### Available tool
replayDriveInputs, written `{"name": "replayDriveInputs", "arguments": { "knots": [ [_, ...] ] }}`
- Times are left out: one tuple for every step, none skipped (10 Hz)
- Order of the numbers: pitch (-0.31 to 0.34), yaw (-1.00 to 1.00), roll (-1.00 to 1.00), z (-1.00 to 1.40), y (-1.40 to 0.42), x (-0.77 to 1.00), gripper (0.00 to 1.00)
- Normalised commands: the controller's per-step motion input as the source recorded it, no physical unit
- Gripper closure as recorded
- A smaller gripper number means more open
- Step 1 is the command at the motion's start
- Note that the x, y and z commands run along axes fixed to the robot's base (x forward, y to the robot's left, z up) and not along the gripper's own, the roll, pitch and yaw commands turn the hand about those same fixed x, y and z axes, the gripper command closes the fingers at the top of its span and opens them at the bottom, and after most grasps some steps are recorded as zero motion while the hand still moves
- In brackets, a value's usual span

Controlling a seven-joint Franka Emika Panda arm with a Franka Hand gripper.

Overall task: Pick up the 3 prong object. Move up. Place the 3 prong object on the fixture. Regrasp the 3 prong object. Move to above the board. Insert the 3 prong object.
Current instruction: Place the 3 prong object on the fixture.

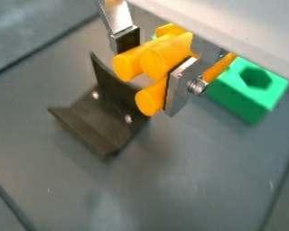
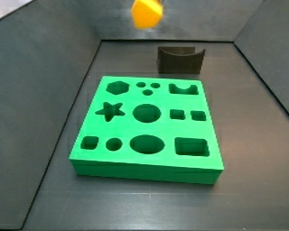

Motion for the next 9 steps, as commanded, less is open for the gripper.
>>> {"name": "replayDriveInputs", "arguments": {
  "knots": [
    [-0.034, 0.20, -1.00, 0.17, 0.15, 1.00, 1.00],
    [-0.006, 0.19, -1.00, 0.13, 0.12, 1.00, 1.00],
    [0.026, 0.18, -1.00, 0.11, 0.10, 1.00, 1.00],
    [0.064, 0.16, -1.00, 0.07, 0.09, 1.00, 1.00],
    [0.091, 0.14, -1.00, 0.04, 0.08, 1.00, 1.00],
    [0.123, 0.12, -1.00, 0.03, 0.07, 0.93, 1.00],
    [0.163, 0.09, -1.00, 0.01, 0.06, 0.85, 1.00],
    [0.175, 0.02, -0.78, 0.00, 0.06, 0.75, 1.00],
    [0.171, -0.02, -0.62, -0.01, 0.05, 0.67, 1.00]
  ]
}}
